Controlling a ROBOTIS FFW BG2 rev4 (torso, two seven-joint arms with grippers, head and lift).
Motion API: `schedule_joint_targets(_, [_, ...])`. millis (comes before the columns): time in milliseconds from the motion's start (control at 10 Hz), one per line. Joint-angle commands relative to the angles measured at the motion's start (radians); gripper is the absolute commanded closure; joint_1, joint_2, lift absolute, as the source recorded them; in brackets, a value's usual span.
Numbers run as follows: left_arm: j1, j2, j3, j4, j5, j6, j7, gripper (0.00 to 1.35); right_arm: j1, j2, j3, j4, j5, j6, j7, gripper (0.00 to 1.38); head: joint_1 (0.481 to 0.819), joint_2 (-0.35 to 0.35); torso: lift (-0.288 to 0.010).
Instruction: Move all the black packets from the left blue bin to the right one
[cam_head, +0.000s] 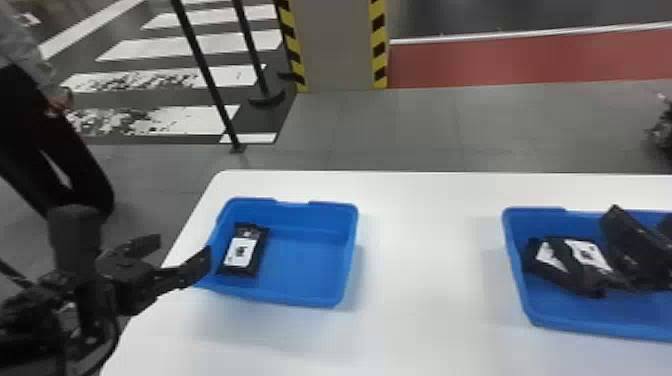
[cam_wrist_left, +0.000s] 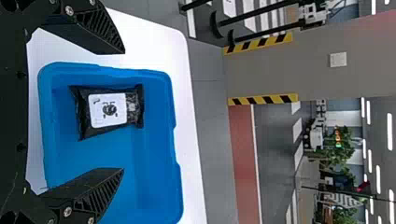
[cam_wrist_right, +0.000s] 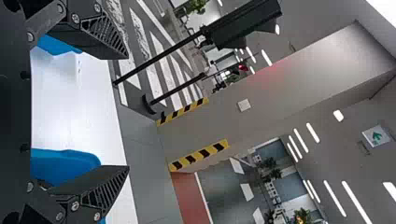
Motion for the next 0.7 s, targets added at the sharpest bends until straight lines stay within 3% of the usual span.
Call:
schedule_joint_targets(0, [-0.078, 0.031, -0.033, 0.169, -0.001, 0.005, 0.005, 0.13, 0.016, 0.01, 0.006, -0.047, -0.006, 0.003, 0.007, 0.19, 0.695, 0.248, -0.11])
schedule_joint_targets(200, [-0.178, 0.059, -0.094, 0.343, -0.02, 0.005, 0.019, 0.14, 0.021, 0.013, 0.007, -0.061, -0.006, 0.018, 0.02, 0.19, 0.695, 0.265, -0.11])
schedule_joint_targets(600, [-0.301, 0.091, -0.179, 0.517, -0.046, 0.027, 0.051, 0.14, 0.021, 0.021, 0.015, -0.059, -0.006, 0.032, 0.03, 0.19, 0.695, 0.244, -0.11])
